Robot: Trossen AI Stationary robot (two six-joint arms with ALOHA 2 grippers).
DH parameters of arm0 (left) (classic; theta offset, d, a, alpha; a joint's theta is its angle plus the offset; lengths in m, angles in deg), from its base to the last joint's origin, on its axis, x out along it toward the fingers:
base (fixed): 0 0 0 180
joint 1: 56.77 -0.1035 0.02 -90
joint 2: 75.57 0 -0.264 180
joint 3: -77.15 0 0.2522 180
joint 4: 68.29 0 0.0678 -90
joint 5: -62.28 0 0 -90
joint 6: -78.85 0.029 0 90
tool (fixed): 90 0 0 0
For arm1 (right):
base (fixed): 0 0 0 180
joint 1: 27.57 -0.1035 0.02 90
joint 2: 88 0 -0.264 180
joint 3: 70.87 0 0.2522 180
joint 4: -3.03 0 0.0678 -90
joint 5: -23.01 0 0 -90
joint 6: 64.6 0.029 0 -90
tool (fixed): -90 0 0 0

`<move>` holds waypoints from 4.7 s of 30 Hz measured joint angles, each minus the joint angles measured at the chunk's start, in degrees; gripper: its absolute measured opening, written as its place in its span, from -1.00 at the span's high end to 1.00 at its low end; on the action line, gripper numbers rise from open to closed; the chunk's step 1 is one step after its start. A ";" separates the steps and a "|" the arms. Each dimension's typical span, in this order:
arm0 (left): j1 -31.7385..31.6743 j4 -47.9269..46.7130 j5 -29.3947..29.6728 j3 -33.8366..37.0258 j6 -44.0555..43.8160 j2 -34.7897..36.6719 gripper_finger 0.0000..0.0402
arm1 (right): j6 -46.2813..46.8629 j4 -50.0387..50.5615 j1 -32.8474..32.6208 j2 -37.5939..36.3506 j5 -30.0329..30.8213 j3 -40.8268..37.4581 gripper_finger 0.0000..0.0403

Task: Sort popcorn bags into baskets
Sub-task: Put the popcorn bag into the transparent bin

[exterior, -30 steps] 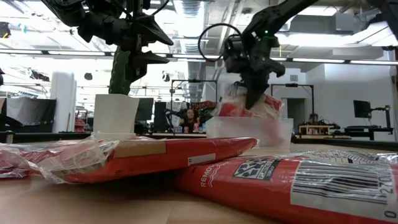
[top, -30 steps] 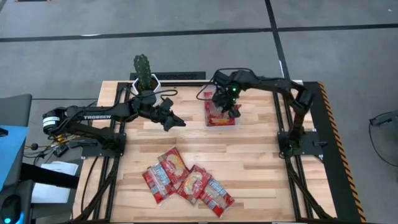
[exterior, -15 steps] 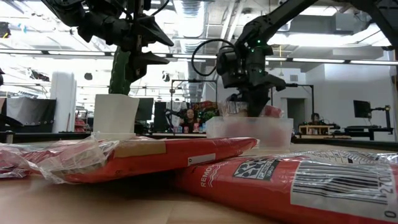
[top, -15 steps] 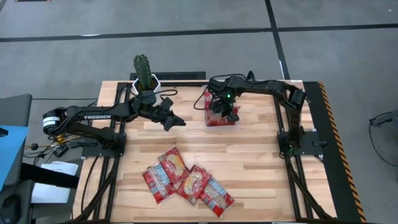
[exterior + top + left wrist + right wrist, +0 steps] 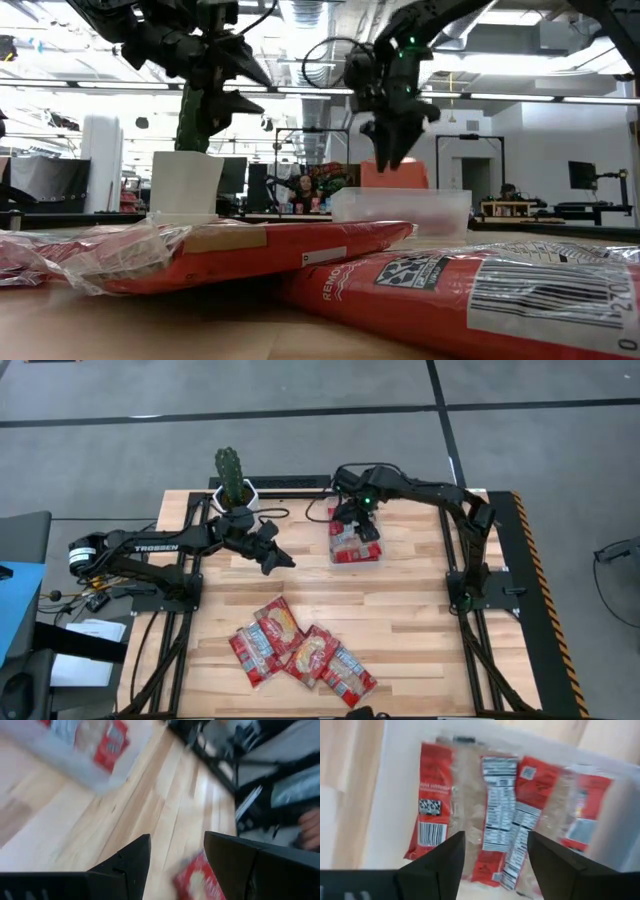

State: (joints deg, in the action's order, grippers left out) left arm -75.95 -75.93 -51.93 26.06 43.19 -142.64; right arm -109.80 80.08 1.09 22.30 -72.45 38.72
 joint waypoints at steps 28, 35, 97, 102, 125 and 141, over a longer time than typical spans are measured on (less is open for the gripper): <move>53.47 -38.23 43.59 2.70 -45.28 18.21 0.11 | 67.65 -16.29 -32.26 -0.85 -12.45 -1.01 -0.14; 66.41 -16.70 58.14 14.24 -68.28 10.66 0.13 | 72.31 -33.21 -34.47 -0.24 -5.22 -5.69 -0.14; 48.04 6.99 52.13 5.09 -61.70 -27.23 0.49 | 95.62 -69.78 -29.90 13.66 -9.63 -21.48 0.88; 47.97 8.01 50.95 5.16 -61.22 -26.39 0.49 | 94.68 -68.95 -29.16 13.18 -11.46 -21.18 0.94; 46.37 11.31 58.13 5.09 -45.12 -6.79 0.49 | 73.07 -49.25 -11.89 -9.45 -12.60 -20.34 0.99; 39.98 10.81 51.12 5.09 -37.60 -6.03 0.49 | 25.05 -17.62 8.12 -18.30 -10.81 -20.36 0.97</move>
State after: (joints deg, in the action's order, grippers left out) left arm -35.98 -65.12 -0.81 31.14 5.60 -148.67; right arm -84.75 62.47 9.21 4.00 -83.26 18.36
